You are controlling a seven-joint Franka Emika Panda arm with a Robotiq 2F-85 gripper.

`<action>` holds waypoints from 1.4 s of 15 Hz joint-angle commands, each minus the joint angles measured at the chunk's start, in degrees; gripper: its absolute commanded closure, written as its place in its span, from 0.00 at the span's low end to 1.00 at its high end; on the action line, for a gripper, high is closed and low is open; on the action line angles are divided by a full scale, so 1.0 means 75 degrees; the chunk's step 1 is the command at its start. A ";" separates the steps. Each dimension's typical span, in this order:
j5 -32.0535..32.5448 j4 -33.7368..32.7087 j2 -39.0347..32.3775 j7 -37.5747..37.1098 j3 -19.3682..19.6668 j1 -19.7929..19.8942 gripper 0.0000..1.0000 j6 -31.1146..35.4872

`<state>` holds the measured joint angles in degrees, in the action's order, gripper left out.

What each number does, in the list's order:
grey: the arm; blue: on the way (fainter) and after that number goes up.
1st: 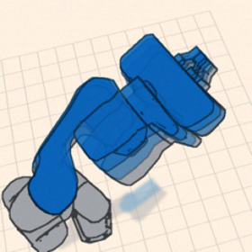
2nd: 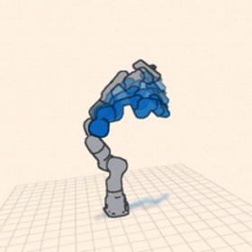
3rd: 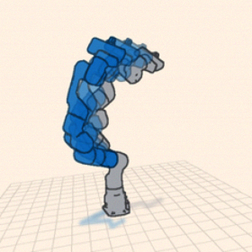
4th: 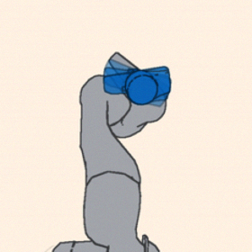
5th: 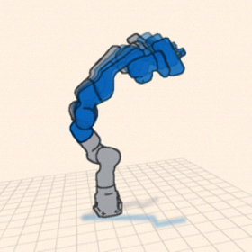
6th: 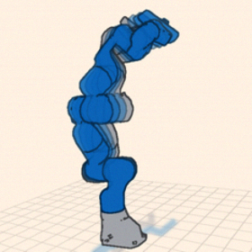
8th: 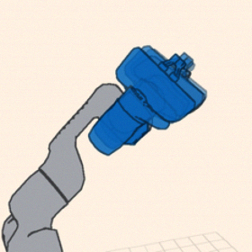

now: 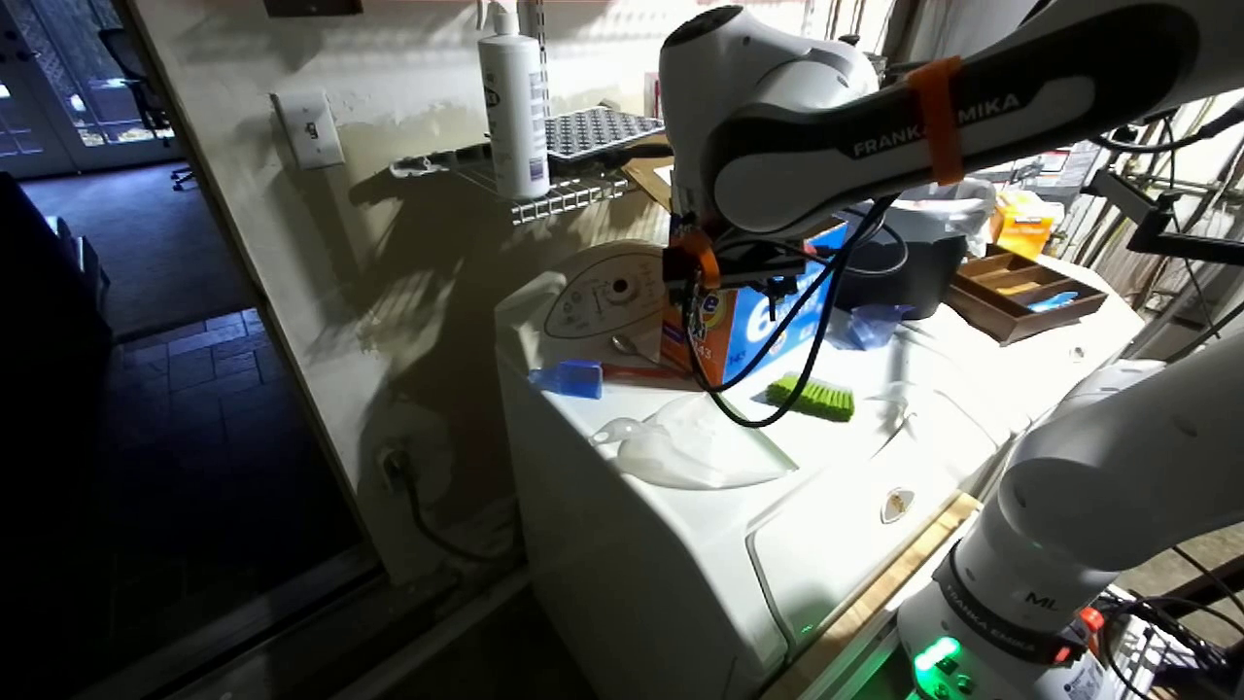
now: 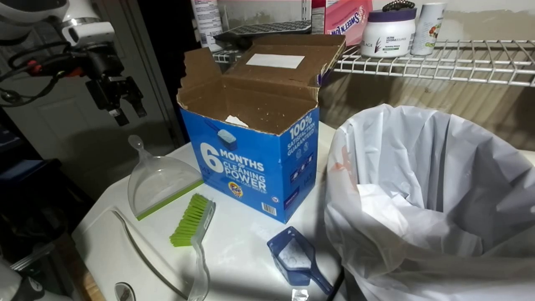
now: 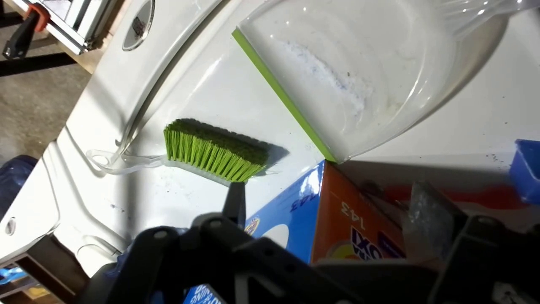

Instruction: Move the dustpan forward

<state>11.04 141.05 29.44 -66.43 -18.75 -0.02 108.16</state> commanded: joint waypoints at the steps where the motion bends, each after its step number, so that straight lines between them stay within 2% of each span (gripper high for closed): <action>1: 0.0009 0.0036 -0.0120 0.0042 0.0210 -0.0201 0.00 0.0217; 7: -0.0309 0.0024 -0.0997 0.0162 0.0498 -0.0252 0.00 0.1397; 13: -0.0956 -0.0223 -0.2323 0.0228 0.0585 -0.0450 0.00 0.1952; 21: -0.1209 -0.0433 -0.3565 0.0204 0.0754 -0.0690 0.00 0.2686</action>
<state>3.75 139.83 6.65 -65.28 -14.51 -3.72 126.47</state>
